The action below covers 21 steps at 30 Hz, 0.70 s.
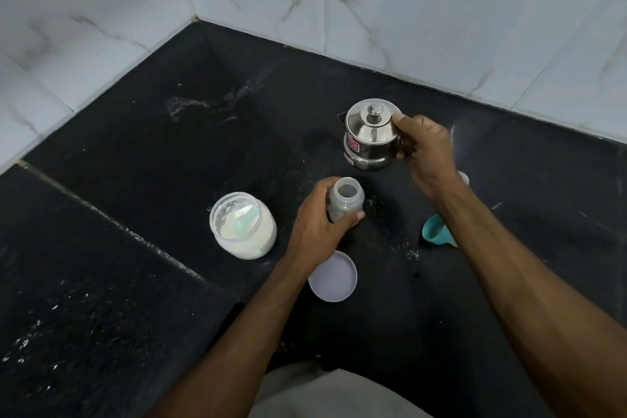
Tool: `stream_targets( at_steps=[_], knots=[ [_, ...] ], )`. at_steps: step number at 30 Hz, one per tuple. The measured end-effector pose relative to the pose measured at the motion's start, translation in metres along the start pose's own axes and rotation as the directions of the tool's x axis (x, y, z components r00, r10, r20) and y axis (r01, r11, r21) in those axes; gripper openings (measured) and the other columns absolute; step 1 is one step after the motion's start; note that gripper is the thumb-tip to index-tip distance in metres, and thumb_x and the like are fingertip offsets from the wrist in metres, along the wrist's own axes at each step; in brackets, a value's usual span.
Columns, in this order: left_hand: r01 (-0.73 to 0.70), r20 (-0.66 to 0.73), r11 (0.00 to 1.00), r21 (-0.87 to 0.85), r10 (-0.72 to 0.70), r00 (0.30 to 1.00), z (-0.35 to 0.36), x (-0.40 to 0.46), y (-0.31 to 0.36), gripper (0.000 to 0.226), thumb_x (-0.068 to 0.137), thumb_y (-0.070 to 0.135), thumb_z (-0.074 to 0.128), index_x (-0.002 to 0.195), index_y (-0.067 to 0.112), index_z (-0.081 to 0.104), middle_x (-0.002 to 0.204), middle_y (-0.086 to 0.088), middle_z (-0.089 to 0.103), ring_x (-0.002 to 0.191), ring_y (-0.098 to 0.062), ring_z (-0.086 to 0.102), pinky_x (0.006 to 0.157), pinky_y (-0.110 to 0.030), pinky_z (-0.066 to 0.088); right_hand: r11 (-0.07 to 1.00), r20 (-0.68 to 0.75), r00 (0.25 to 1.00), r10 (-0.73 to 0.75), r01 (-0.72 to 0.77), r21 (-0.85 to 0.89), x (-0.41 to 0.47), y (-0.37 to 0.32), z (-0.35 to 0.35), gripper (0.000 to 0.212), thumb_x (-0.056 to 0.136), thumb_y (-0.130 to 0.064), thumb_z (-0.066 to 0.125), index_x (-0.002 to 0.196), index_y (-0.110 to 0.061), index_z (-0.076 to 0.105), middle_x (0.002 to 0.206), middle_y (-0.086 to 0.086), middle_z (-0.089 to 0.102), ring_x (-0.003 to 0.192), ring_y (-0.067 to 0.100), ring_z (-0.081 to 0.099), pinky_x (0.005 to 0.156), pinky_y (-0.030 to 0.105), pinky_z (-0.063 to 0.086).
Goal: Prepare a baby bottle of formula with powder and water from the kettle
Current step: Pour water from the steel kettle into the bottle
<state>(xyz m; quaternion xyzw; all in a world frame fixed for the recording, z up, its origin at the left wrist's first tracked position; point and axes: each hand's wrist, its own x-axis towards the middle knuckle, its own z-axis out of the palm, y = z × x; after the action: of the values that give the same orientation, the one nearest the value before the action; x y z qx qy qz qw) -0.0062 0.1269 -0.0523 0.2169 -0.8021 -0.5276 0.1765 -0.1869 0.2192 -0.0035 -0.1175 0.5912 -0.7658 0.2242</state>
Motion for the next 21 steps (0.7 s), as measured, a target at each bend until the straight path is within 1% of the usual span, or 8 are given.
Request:
stream_targets(
  at_steps=[4, 10, 14, 17, 21],
  knots=[
    [0.001, -0.004, 1.000, 0.004, -0.001, 1.000, -0.001, 0.002, -0.001, 0.052, 0.077, 0.031, 0.078, 0.121, 0.027, 0.051, 0.115, 0.018, 0.061, 0.109, 0.000, 0.058, 0.095, -0.032, 0.050, 1.000, 0.009, 1.000, 0.008, -0.008, -0.014, -0.018, -0.010, -0.007, 0.040, 0.075, -0.029, 0.073, 0.050, -0.023, 0.043, 0.050, -0.005, 0.042, 0.049, 0.010, 0.038, 0.044, 0.020, 0.034],
    [-0.002, 0.013, 1.000, 0.010, 0.002, 1.000, -0.001, -0.001, -0.003, 0.054, 0.077, 0.032, 0.078, 0.122, 0.029, 0.049, 0.114, 0.020, 0.059, 0.109, 0.001, 0.057, 0.096, -0.033, 0.050, 0.997, 0.036, 0.999, -0.012, 0.015, -0.072, -0.041, -0.016, -0.018, 0.041, 0.083, -0.019, 0.071, 0.053, -0.022, 0.043, 0.049, -0.007, 0.049, 0.047, 0.009, 0.037, 0.043, 0.019, 0.032],
    [-0.014, 0.012, 1.000, 0.018, 0.014, 1.000, -0.003, -0.002, -0.004, 0.054, 0.077, 0.029, 0.078, 0.122, 0.029, 0.048, 0.113, 0.022, 0.059, 0.108, 0.003, 0.057, 0.095, -0.031, 0.050, 0.990, 0.050, 0.999, -0.020, 0.027, -0.136, -0.054, -0.021, -0.025, 0.040, 0.080, -0.022, 0.074, 0.054, -0.022, 0.044, 0.054, 0.000, 0.048, 0.047, 0.009, 0.039, 0.041, 0.019, 0.033],
    [-0.023, 0.019, 0.999, 0.030, 0.023, 1.000, -0.003, -0.002, -0.005, 0.051, 0.077, 0.029, 0.077, 0.120, 0.032, 0.049, 0.112, 0.024, 0.060, 0.107, 0.003, 0.057, 0.094, -0.030, 0.050, 0.980, 0.045, 0.999, -0.019, 0.027, -0.196, -0.061, -0.028, -0.028, 0.042, 0.083, -0.017, 0.073, 0.054, -0.022, 0.043, 0.061, 0.008, 0.046, 0.047, 0.009, 0.040, 0.040, 0.018, 0.033],
    [-0.025, 0.048, 0.998, 0.052, 0.022, 0.999, -0.005, 0.000, -0.006, 0.052, 0.078, 0.028, 0.077, 0.121, 0.033, 0.047, 0.114, 0.023, 0.058, 0.109, 0.004, 0.055, 0.095, -0.023, 0.047, 0.956, 0.064, 0.998, -0.029, 0.047, -0.288, -0.067, -0.041, -0.029, 0.040, 0.083, -0.016, 0.074, 0.053, -0.020, 0.047, 0.062, 0.011, 0.053, 0.047, 0.009, 0.045, 0.041, 0.017, 0.035]
  ],
)
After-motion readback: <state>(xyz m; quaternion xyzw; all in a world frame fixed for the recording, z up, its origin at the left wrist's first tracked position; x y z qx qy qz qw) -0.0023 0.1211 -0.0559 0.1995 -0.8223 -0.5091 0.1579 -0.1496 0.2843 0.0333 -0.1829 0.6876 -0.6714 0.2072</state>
